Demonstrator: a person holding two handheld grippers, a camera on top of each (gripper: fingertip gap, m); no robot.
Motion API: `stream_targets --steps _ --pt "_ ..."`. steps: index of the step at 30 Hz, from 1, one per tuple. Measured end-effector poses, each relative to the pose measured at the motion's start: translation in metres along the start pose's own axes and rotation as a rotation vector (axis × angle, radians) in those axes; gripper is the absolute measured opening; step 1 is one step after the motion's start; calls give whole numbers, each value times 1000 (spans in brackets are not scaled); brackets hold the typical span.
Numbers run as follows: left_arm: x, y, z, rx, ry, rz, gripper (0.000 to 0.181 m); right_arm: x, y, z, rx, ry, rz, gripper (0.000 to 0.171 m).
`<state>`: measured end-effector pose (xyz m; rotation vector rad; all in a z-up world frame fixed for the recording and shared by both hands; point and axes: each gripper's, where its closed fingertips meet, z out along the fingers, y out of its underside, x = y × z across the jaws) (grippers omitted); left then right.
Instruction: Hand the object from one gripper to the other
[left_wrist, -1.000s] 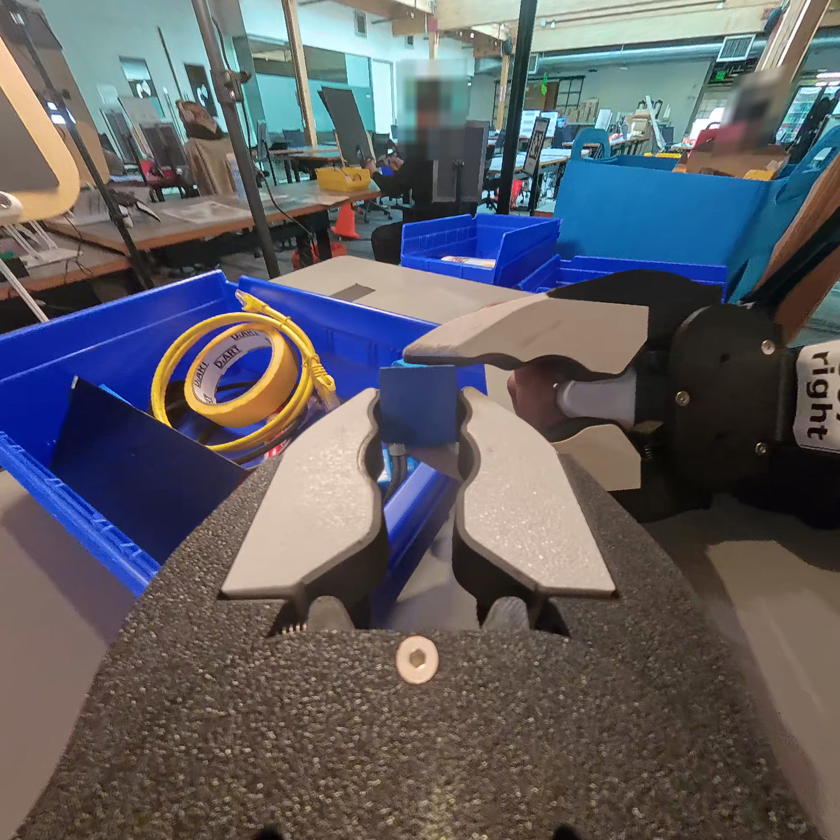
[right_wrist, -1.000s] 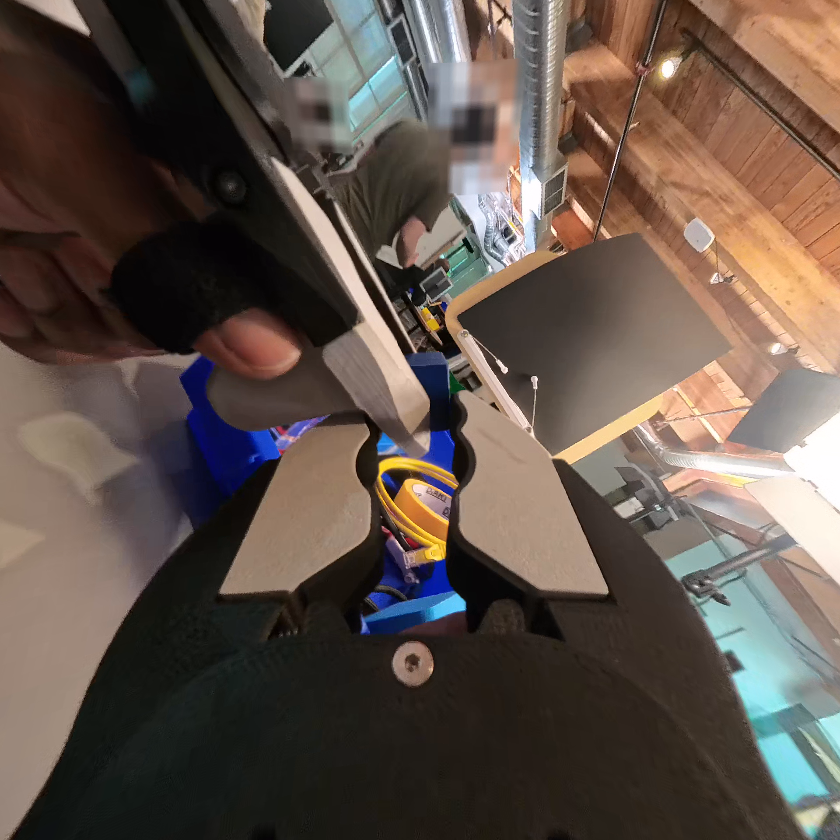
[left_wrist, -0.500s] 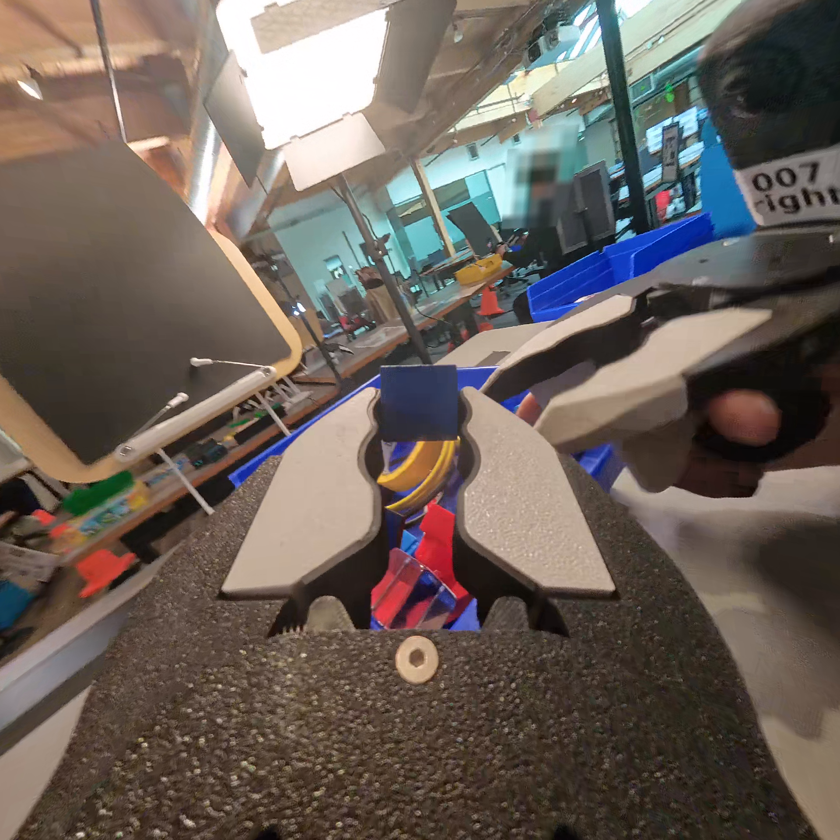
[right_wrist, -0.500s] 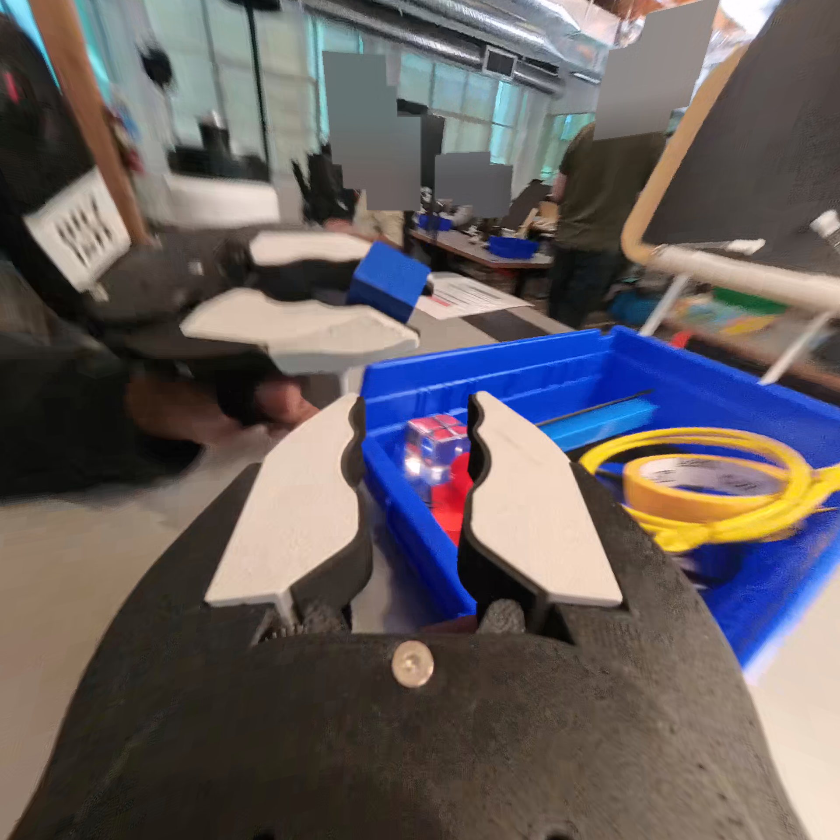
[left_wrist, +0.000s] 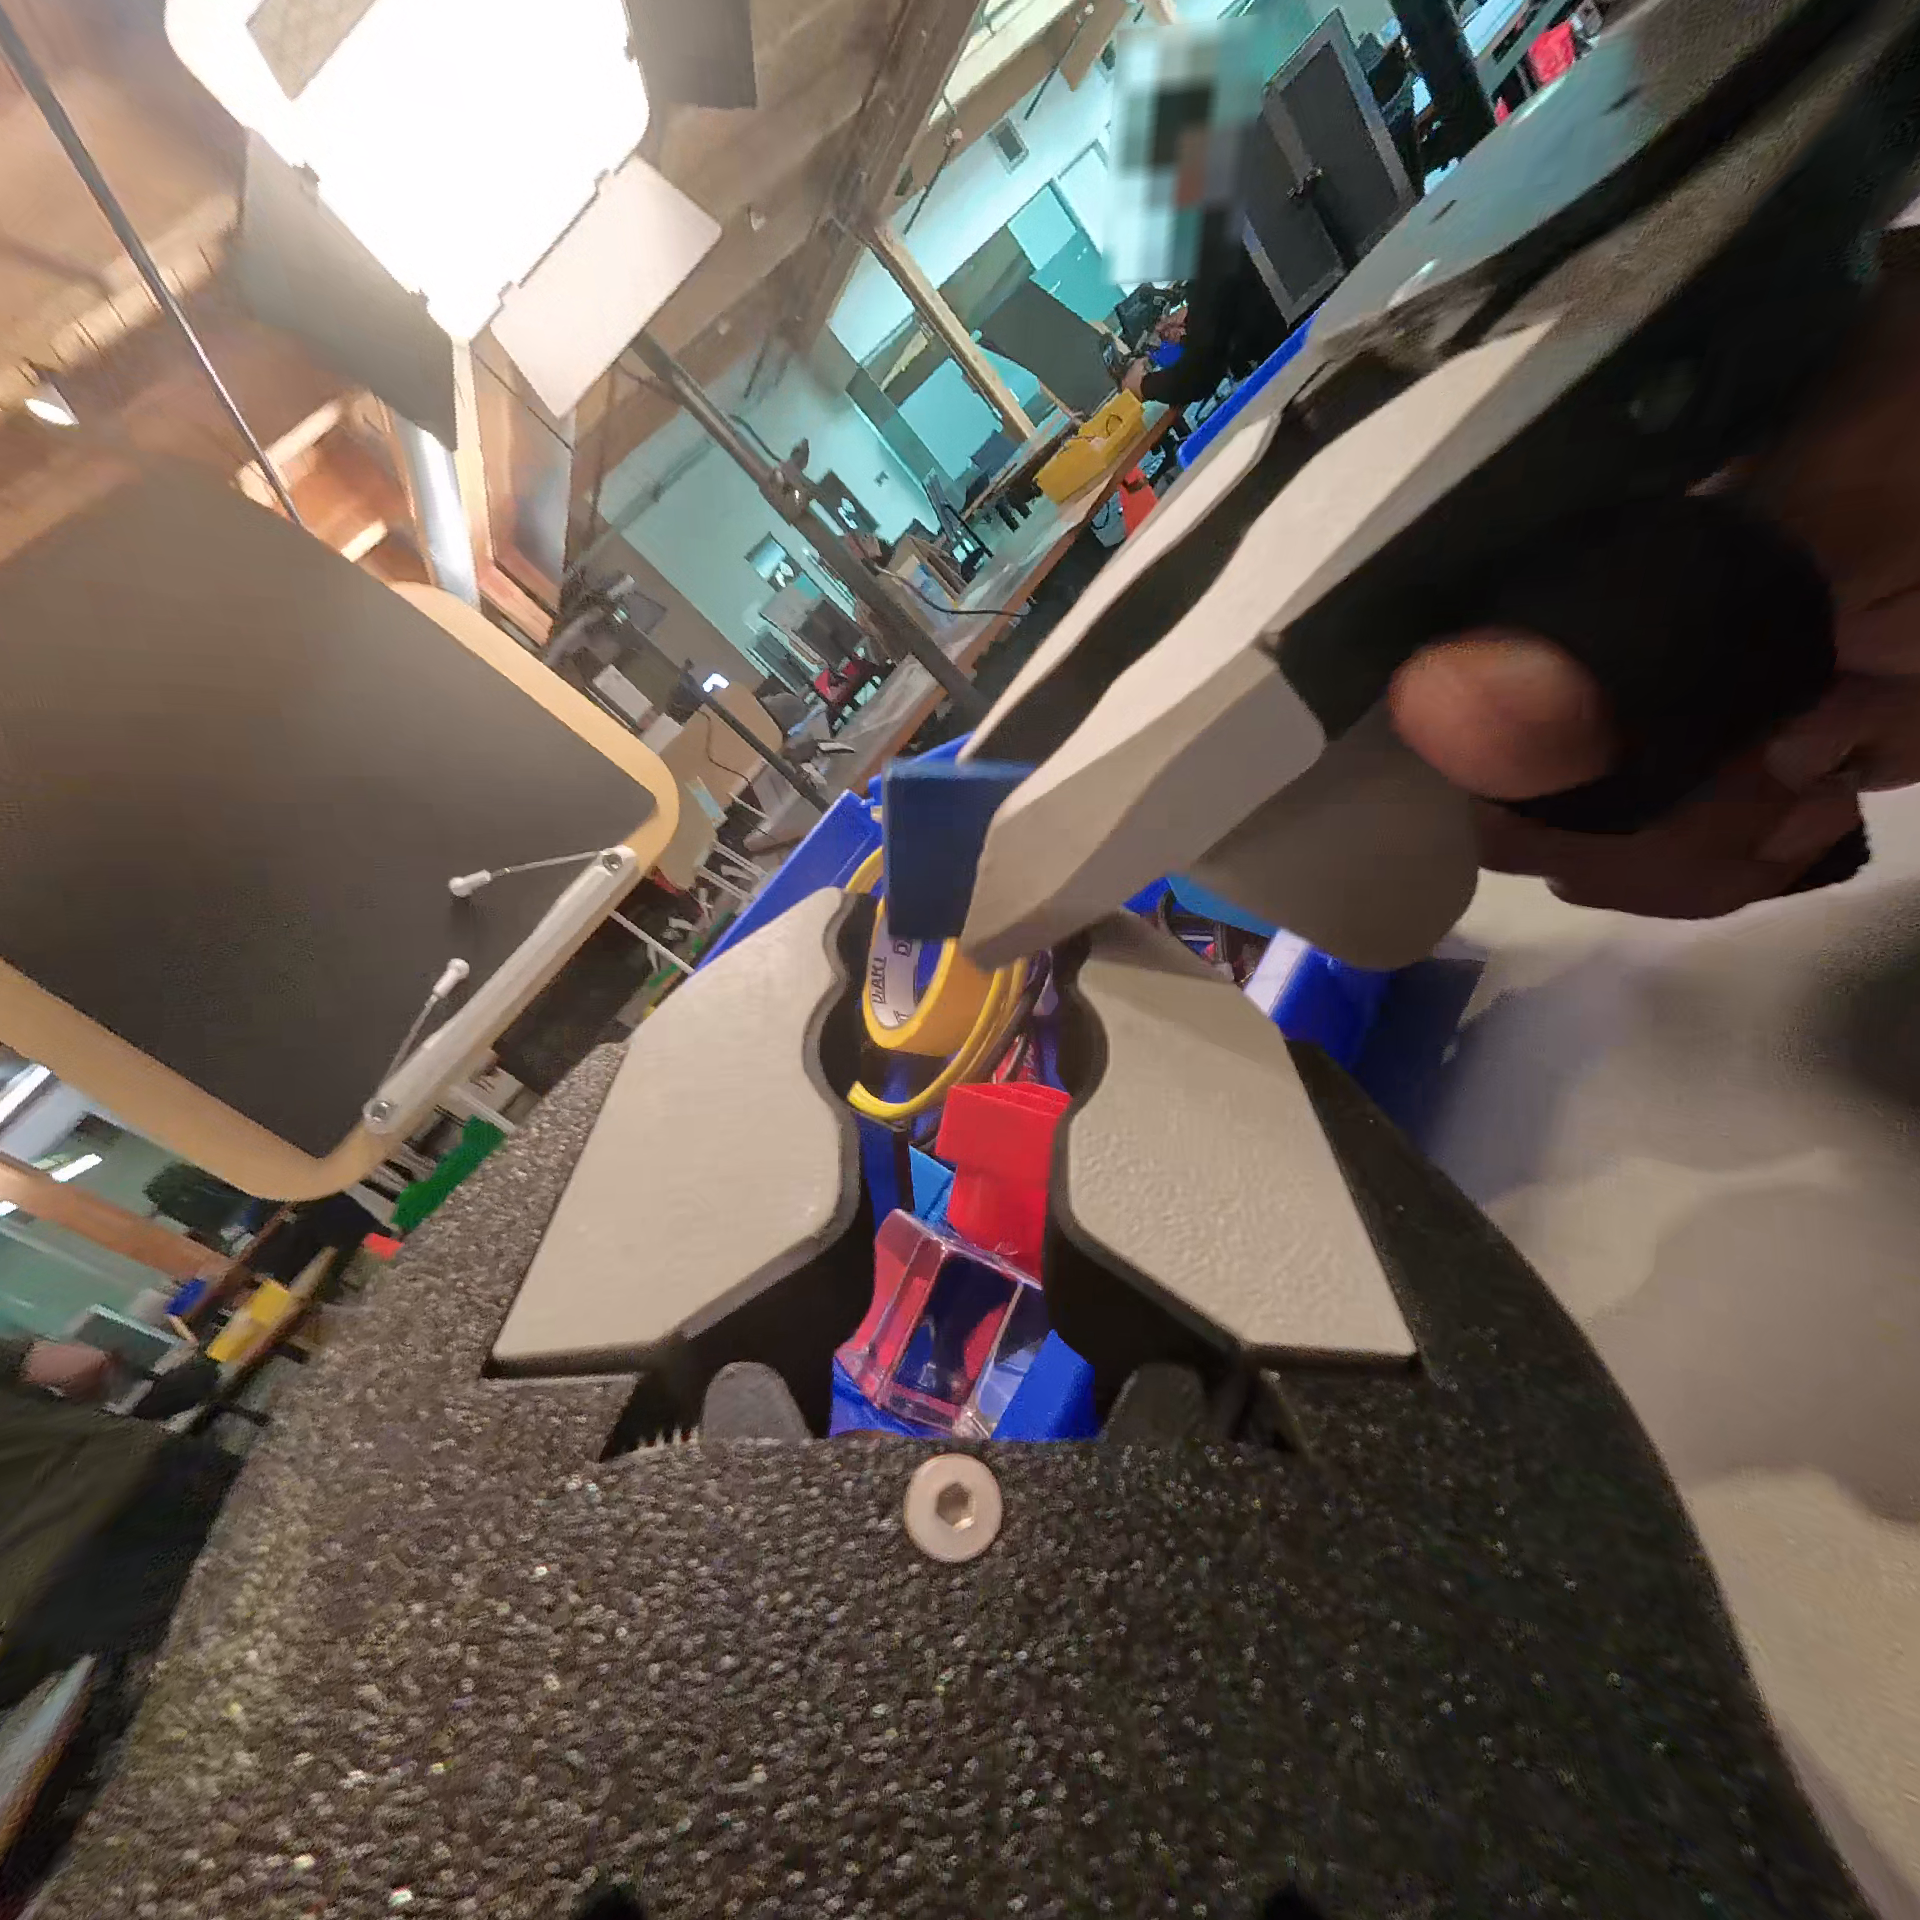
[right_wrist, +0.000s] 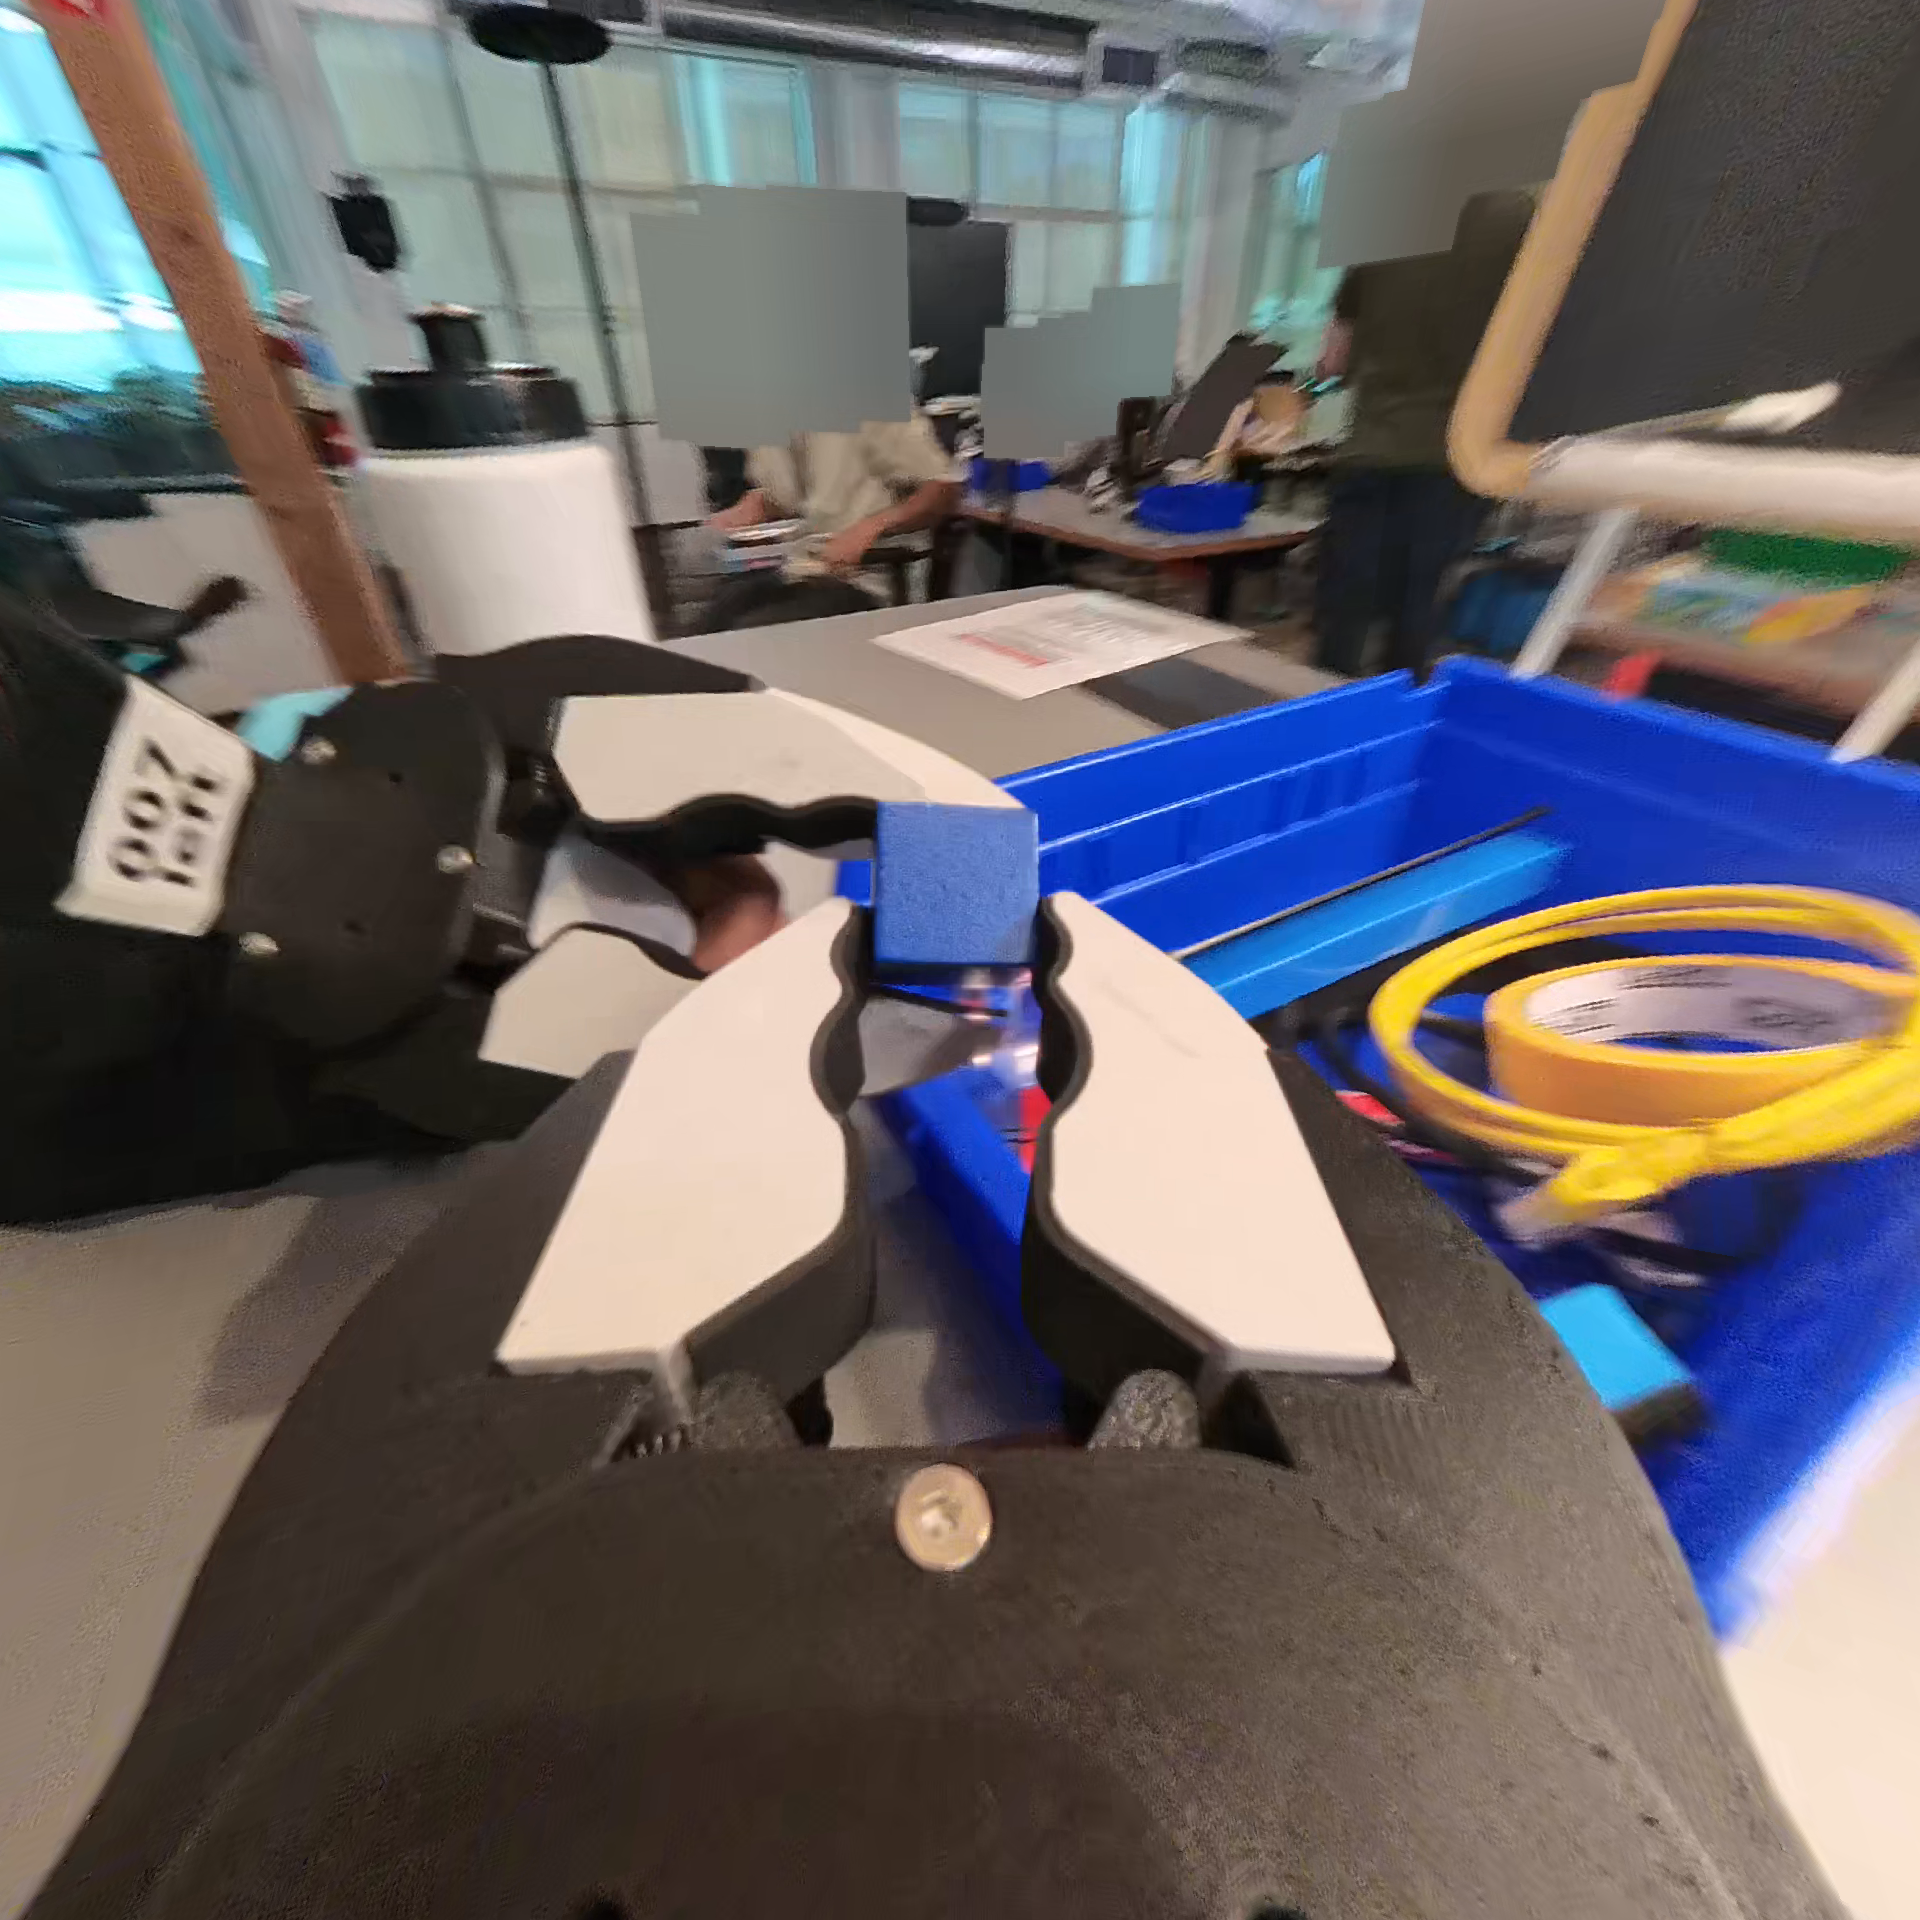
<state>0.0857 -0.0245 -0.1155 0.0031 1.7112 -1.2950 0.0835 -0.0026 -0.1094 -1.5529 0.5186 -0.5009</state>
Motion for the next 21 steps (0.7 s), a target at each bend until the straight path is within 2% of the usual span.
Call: stream_targets --steps 3,6,9,11,15,21 --pt "-11 4 -1 -20 29 -131 39 20 -12 -10 25 175 -194 30" --pt "-15 -2 -4 12 150 -458 40 37 -19 -21 2 367 -491 29" --pt "-5 -17 -8 66 394 -862 48 18 -18 -19 33 350 -774 30" --pt "-3 -20 -10 84 496 -1037 51 9 -18 -18 64 341 -843 29" --pt "6 -20 -12 75 623 -1186 52 10 -17 -18 65 348 -878 29" --pt "20 -21 -11 59 661 -1160 52 1 -10 -14 59 311 -955 29"
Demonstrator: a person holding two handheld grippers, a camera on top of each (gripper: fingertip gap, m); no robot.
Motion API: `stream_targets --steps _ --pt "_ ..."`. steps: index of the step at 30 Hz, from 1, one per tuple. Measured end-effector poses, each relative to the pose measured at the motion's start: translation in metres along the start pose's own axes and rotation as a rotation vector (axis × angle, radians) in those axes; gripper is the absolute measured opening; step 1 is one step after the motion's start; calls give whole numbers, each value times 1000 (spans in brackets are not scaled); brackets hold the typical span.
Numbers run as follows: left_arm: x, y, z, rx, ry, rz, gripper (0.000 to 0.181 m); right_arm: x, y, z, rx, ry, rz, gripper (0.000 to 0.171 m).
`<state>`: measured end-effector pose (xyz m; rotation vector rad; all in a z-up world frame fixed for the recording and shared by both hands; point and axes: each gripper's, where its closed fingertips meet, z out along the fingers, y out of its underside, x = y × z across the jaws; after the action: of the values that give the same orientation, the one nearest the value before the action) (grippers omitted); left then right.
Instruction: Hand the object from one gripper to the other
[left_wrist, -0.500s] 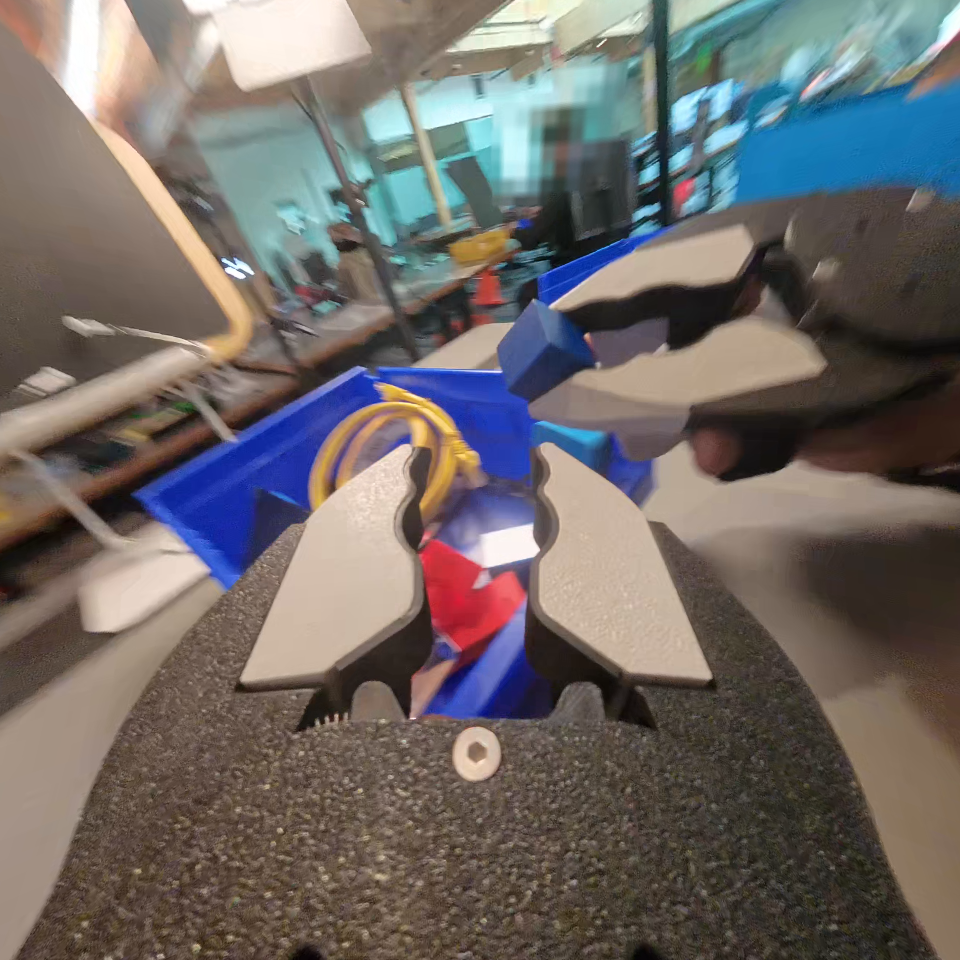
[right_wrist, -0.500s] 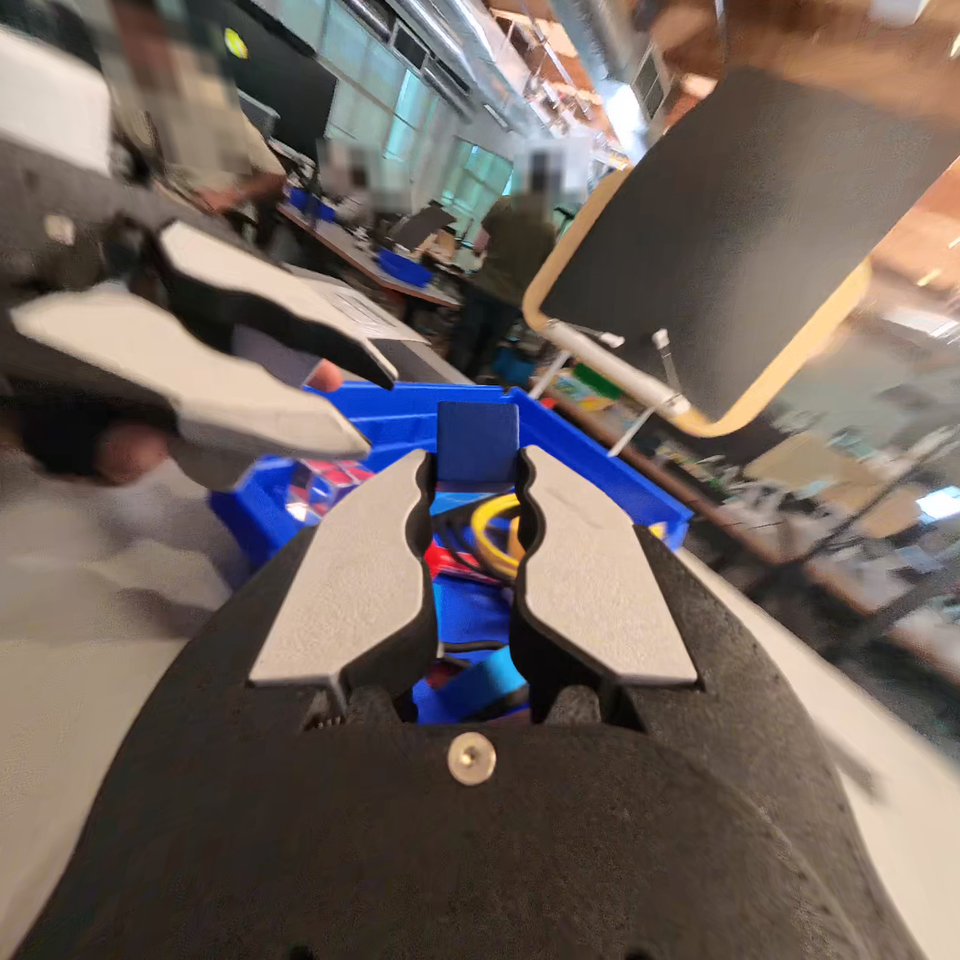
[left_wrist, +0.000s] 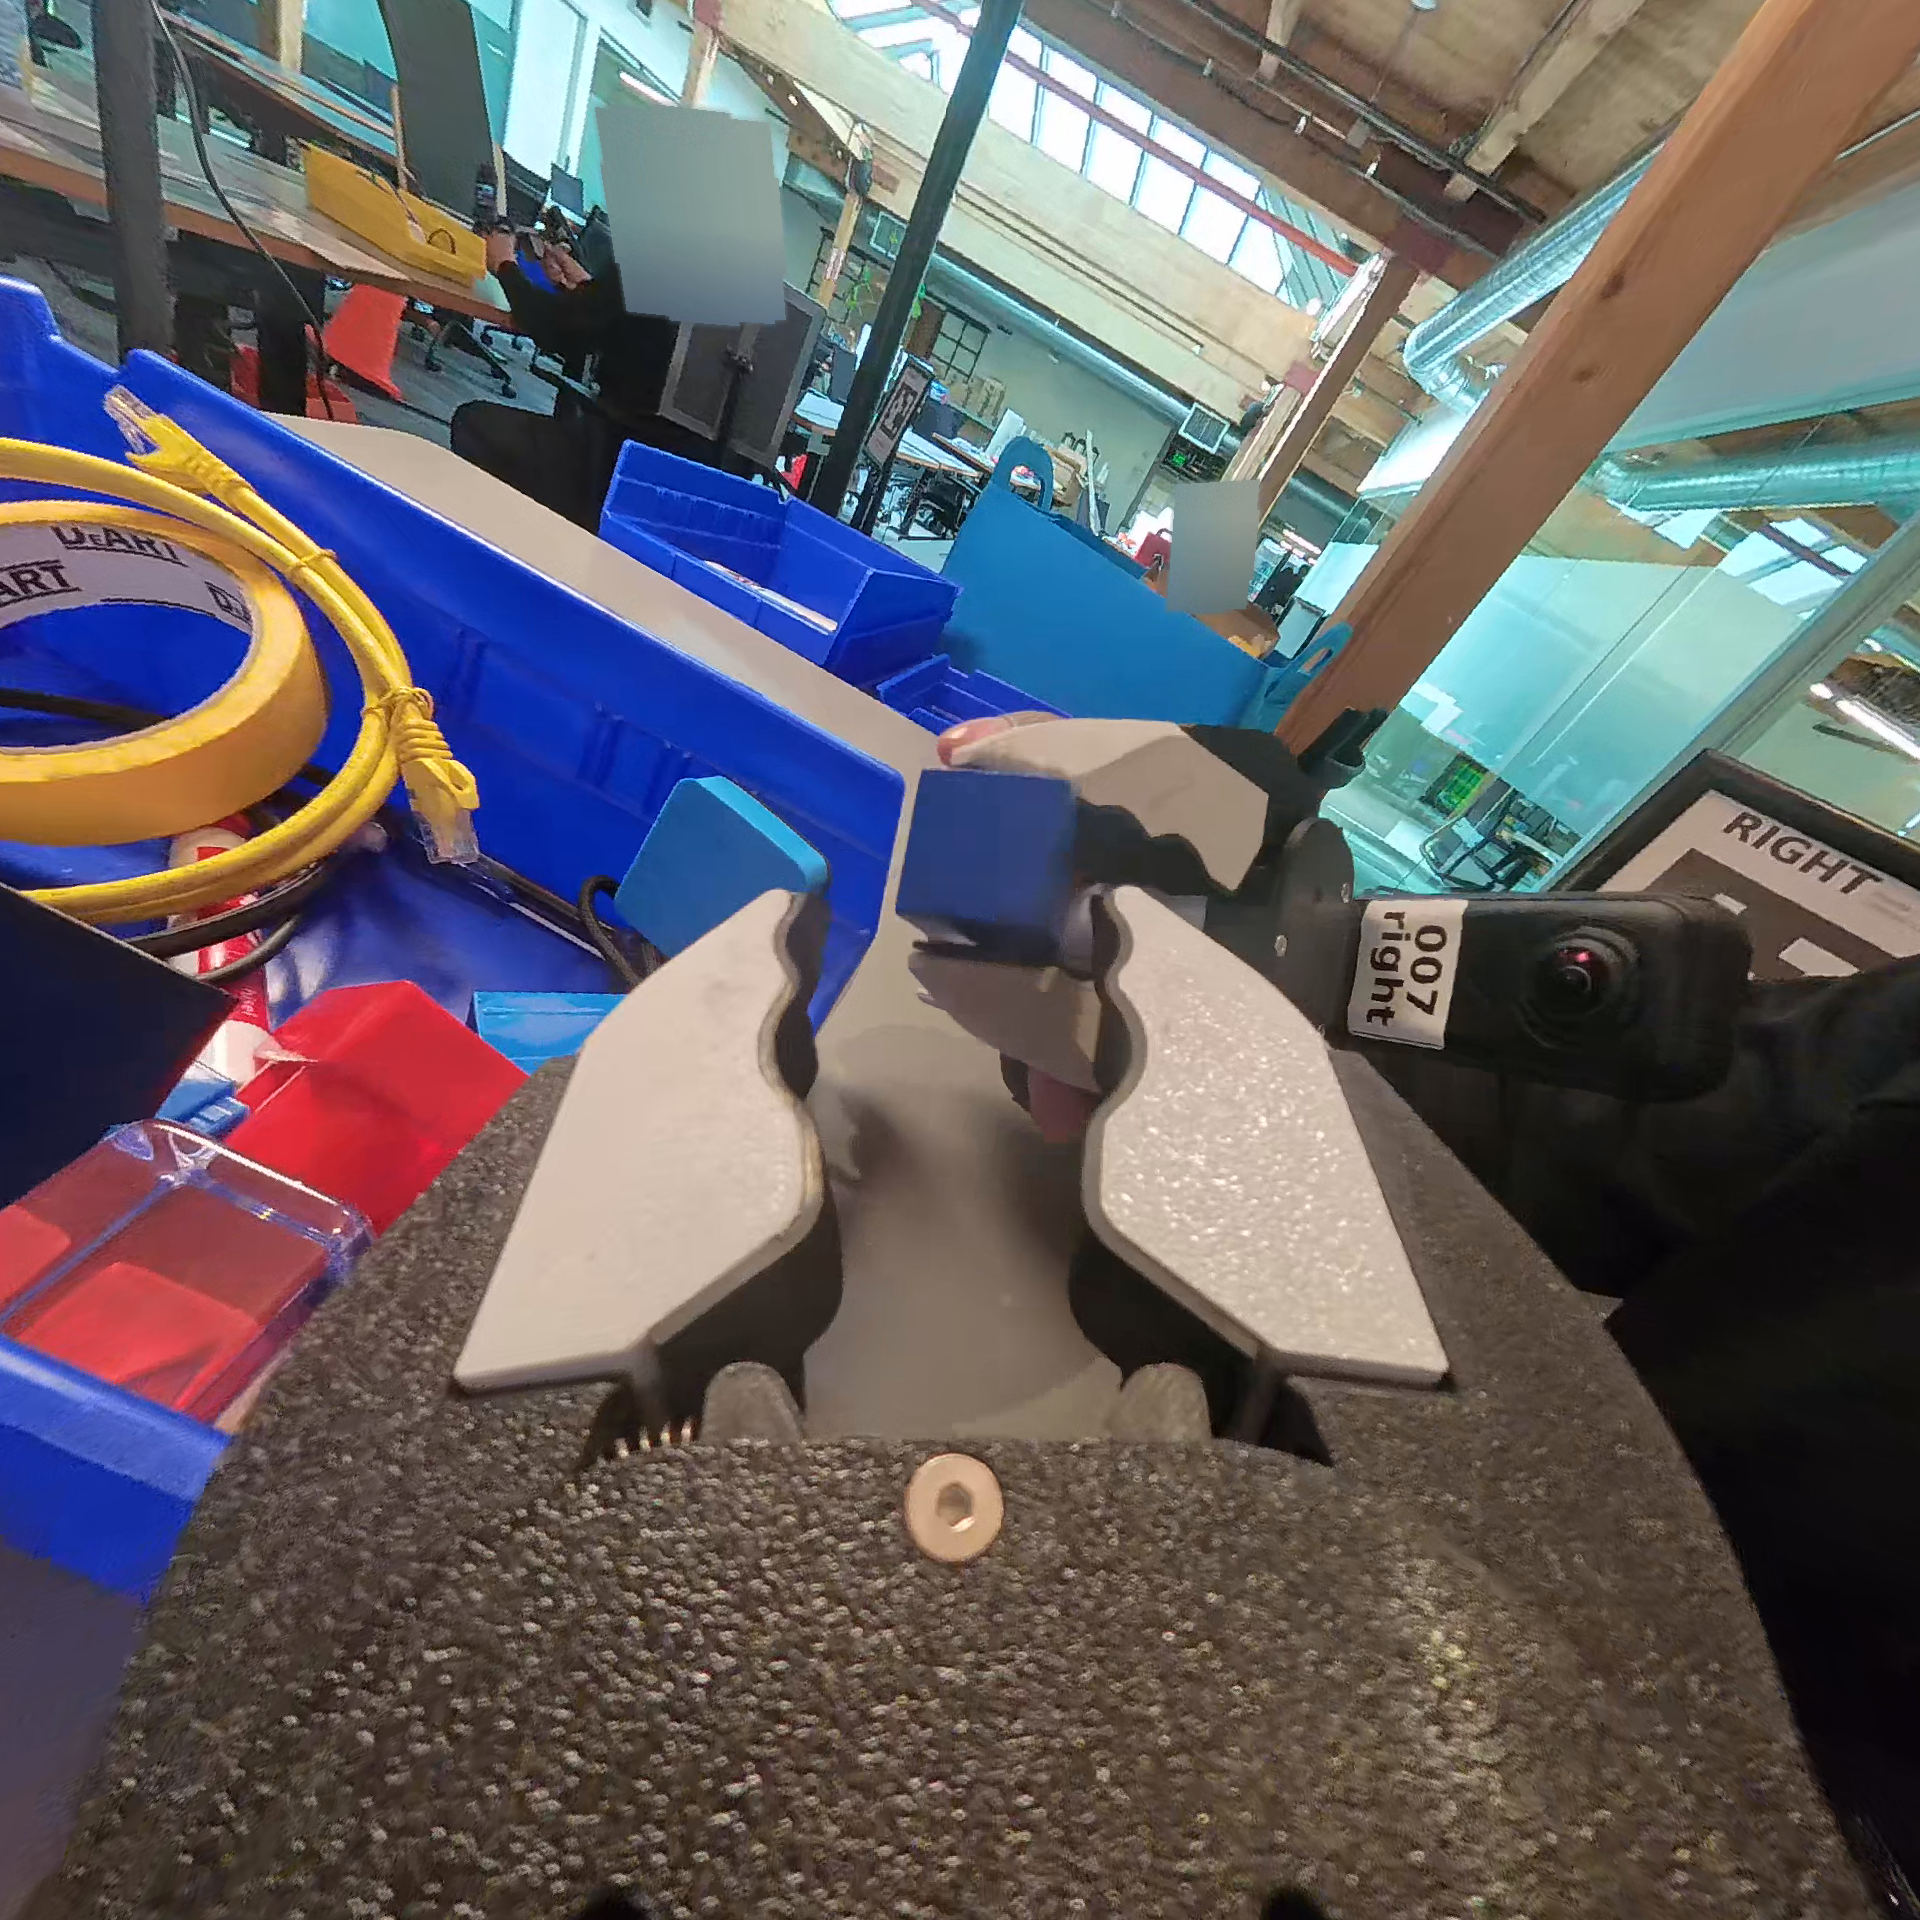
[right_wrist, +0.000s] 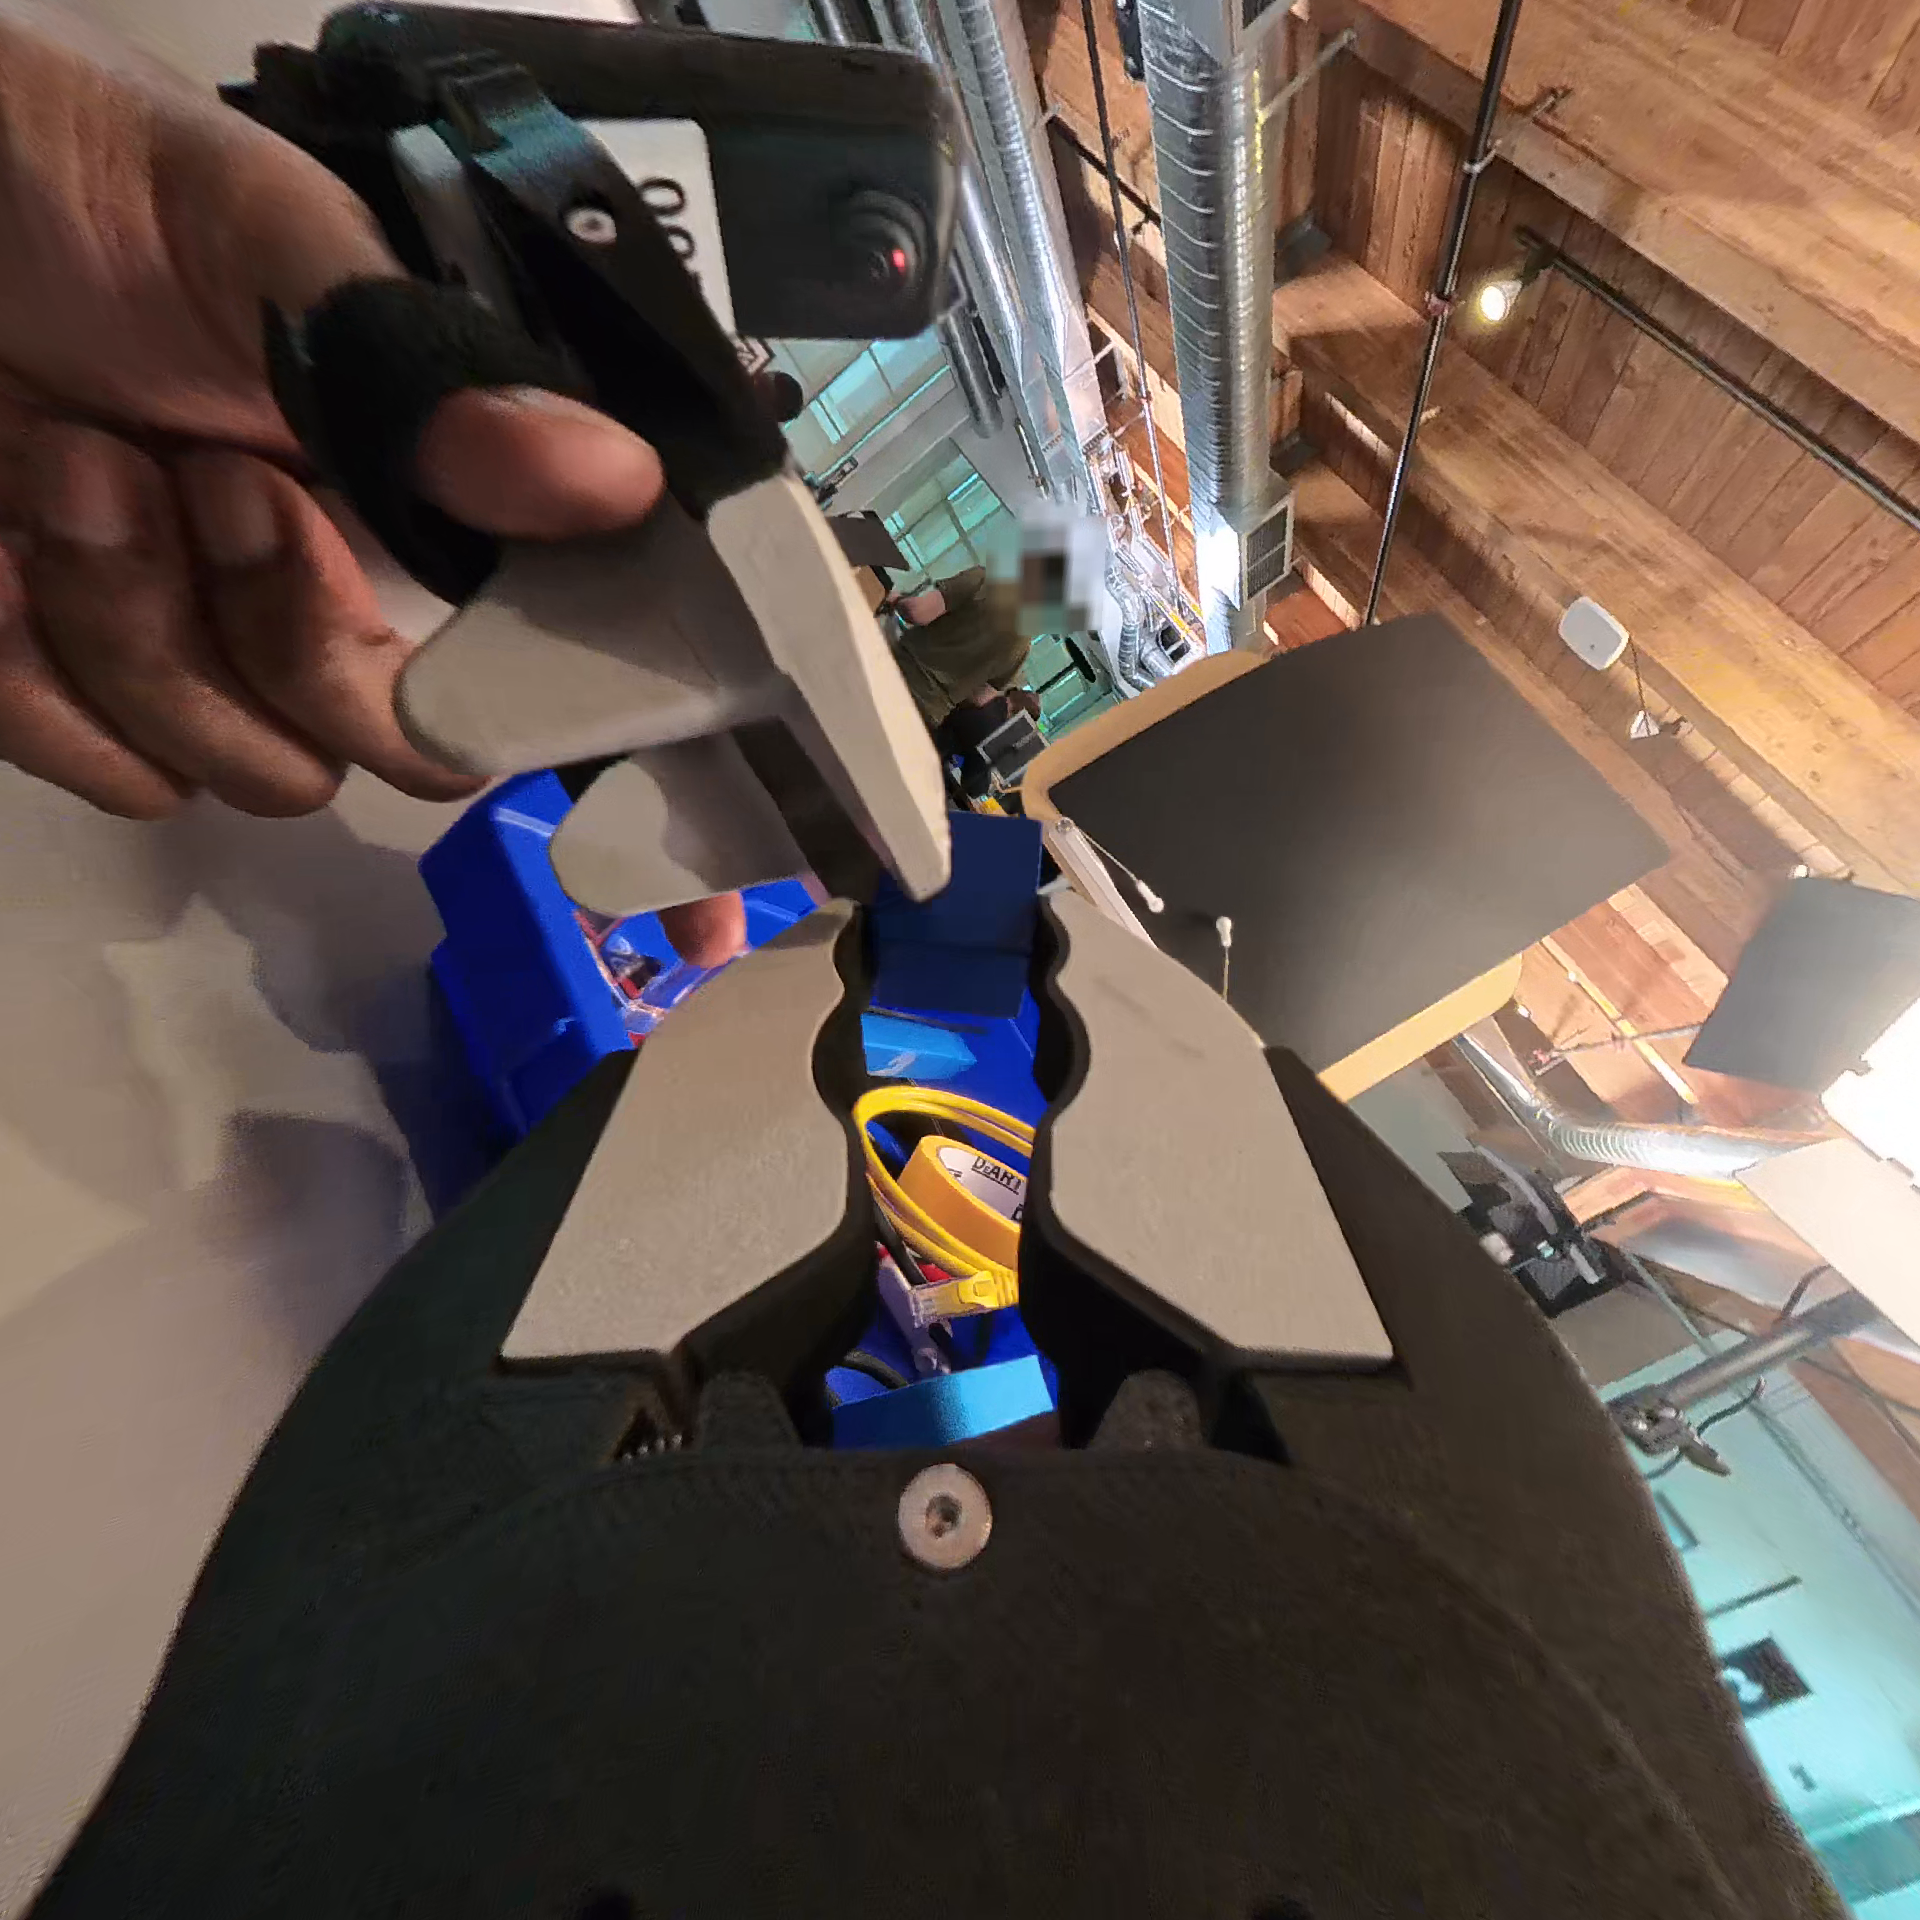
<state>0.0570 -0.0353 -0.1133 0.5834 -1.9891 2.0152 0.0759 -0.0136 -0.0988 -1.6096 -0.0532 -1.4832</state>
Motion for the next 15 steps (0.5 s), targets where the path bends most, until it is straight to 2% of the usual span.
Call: stream_targets --steps 2,6,10,15 --pt "4 -1 0 23 23 25 32 -5 -1 1 5 -13 -15 29" --pt "-9 -6 -3 28 -156 280 31 -6 6 2 -16 -48 111 30" --pt "-25 -24 -18 41 -467 700 30 -5 7 0 5 -165 447 31" --pt "-14 -28 -19 48 -613 1114 30 1 8 0 35 -326 999 46"
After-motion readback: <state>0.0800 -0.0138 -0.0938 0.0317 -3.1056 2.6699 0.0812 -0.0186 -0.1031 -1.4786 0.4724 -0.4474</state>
